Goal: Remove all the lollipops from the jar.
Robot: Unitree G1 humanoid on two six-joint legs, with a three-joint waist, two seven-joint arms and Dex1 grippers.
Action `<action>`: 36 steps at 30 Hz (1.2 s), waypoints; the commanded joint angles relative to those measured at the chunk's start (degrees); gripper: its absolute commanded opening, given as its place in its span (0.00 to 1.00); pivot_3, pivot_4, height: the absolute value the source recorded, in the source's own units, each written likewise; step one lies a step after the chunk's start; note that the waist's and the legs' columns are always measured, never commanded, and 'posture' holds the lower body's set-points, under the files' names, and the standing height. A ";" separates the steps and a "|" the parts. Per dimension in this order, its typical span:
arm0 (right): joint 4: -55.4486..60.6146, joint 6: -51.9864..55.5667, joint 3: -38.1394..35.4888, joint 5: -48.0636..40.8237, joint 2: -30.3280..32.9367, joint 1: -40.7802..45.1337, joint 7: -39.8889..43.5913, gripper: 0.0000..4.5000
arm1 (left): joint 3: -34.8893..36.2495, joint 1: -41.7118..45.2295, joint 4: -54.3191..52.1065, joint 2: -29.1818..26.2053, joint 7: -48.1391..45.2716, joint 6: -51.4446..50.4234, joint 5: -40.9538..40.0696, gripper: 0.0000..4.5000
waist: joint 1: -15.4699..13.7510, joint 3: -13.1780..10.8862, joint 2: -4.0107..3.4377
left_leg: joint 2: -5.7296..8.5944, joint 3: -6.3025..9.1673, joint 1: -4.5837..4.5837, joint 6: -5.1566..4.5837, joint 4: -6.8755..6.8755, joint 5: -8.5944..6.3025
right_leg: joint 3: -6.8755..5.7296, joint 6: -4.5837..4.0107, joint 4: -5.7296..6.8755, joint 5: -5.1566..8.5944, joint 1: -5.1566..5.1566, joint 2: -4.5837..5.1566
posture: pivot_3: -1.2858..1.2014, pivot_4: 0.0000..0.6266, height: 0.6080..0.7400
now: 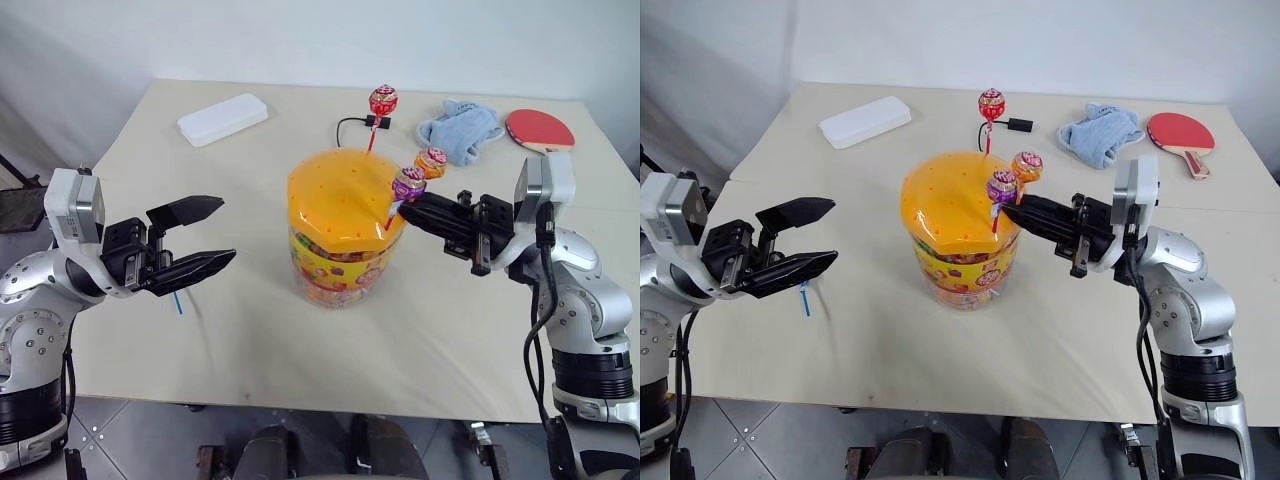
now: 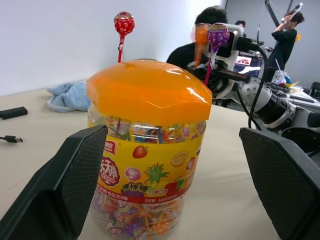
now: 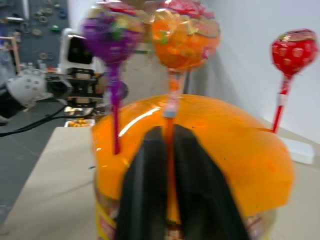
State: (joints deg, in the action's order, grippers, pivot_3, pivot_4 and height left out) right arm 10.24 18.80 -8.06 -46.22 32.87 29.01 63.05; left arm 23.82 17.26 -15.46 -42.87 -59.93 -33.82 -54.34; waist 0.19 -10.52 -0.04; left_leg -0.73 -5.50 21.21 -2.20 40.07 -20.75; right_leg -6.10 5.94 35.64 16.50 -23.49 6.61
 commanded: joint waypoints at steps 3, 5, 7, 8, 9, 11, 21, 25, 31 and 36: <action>0.21 1.14 -8.20 -7.11 0.65 2.48 -1.81 0.00 | 1.44 0.53 -1.55 0.10 0.31 1.28 -1.57 1.00 | -0.10 0.00 0.00 | 0.00 0.00 0.01 0.00 0.00 0.00 | -0.01 0.00 0.00 0.00 0.00 0.02 | 0.52 0.24 1.00; 0.77 3.02 -12.58 -10.46 1.97 2.71 -5.42 0.00 | 0.94 0.91 -1.04 -0.20 -0.34 1.29 -1.46 1.00 | -0.17 0.00 0.00 | 0.01 0.00 0.02 0.00 0.00 0.00 | -0.01 0.00 0.00 0.00 0.00 0.03 | 0.52 0.24 1.00; -0.89 5.25 -16.87 -11.50 4.32 2.25 -9.65 0.00 | 0.24 1.35 -0.50 -0.48 -1.23 1.70 -0.75 1.00 | -0.31 0.00 0.00 | 0.01 0.04 0.02 0.00 0.00 0.00 | -0.03 0.00 0.00 0.00 0.01 0.03 | 0.52 0.24 1.00; -2.59 6.03 -18.86 -11.26 6.16 1.32 -10.05 0.00 | -0.12 1.46 -0.40 -0.71 -1.81 1.88 -0.35 1.00 | -0.32 -0.01 0.00 | 0.01 0.06 0.03 0.00 -0.01 0.00 | -0.04 0.00 -0.01 0.00 0.01 0.04 | 0.52 0.24 1.00; -4.21 6.53 -20.46 -11.03 7.60 0.46 -10.07 0.00 | -0.37 1.54 -0.38 -0.77 -2.07 2.02 -0.10 1.00 | -0.33 0.00 0.00 | 0.02 0.05 0.03 0.00 -0.01 0.00 | -0.03 0.00 -0.02 0.00 0.01 0.04 | 0.52 0.24 1.00; -9.62 7.29 -21.30 -6.36 12.72 -3.56 -8.46 0.00 | -1.01 1.57 -0.08 -1.00 -2.89 2.35 0.62 1.00 | -0.37 0.00 0.00 | 0.02 0.03 0.04 -0.01 -0.02 0.00 | -0.03 0.00 -0.06 0.00 0.02 0.02 | 0.52 0.24 1.00; -23.10 7.01 -6.45 22.28 25.24 -18.05 -11.43 0.00 | -2.80 0.53 1.21 -1.81 -5.95 4.31 3.79 1.00 | 0.60 -0.08 -0.33 | -0.09 -0.45 -0.13 -0.03 -0.04 0.04 | 0.11 0.00 0.06 0.00 -0.09 -0.05 | 0.52 0.24 1.00; -24.41 13.29 -3.66 26.33 26.07 -17.76 -14.57 0.00 | -2.93 -0.41 0.97 -2.49 -6.85 4.38 4.25 1.00 | 0.42 -0.08 -0.34 | -0.10 -0.38 -0.08 -0.01 -0.03 0.03 | 0.19 0.00 0.03 0.00 -0.10 -0.02 | 0.52 0.24 1.00; -23.10 12.87 -7.11 25.51 26.74 -19.45 -11.81 0.37 | -2.64 0.63 2.15 -3.39 -7.40 3.60 3.67 1.00 | -0.29 -0.08 -0.32 | -0.08 -0.25 -0.06 0.00 0.00 0.03 | 0.15 0.00 -0.06 0.00 -0.02 -0.03 | 0.52 0.24 1.00; -21.03 -3.32 -18.50 18.76 25.97 -22.75 2.24 0.74 | -1.57 1.51 2.87 -3.17 -7.12 2.81 1.88 1.00 | -0.29 -0.10 -0.36 | -0.06 -0.27 -0.02 -0.01 -0.03 0.03 | 0.13 0.02 -0.08 -0.01 -0.03 -0.12 | 0.52 0.24 1.00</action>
State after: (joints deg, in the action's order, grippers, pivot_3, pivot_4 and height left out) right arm -13.31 21.99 -20.63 -23.62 58.50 6.12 59.22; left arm 20.33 17.87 -12.46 -45.61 -67.04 -30.75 -50.46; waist -0.10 -10.62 -0.40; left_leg -0.78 -5.78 21.19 -2.20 40.03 -20.72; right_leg -5.98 5.96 35.56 16.49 -23.53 6.45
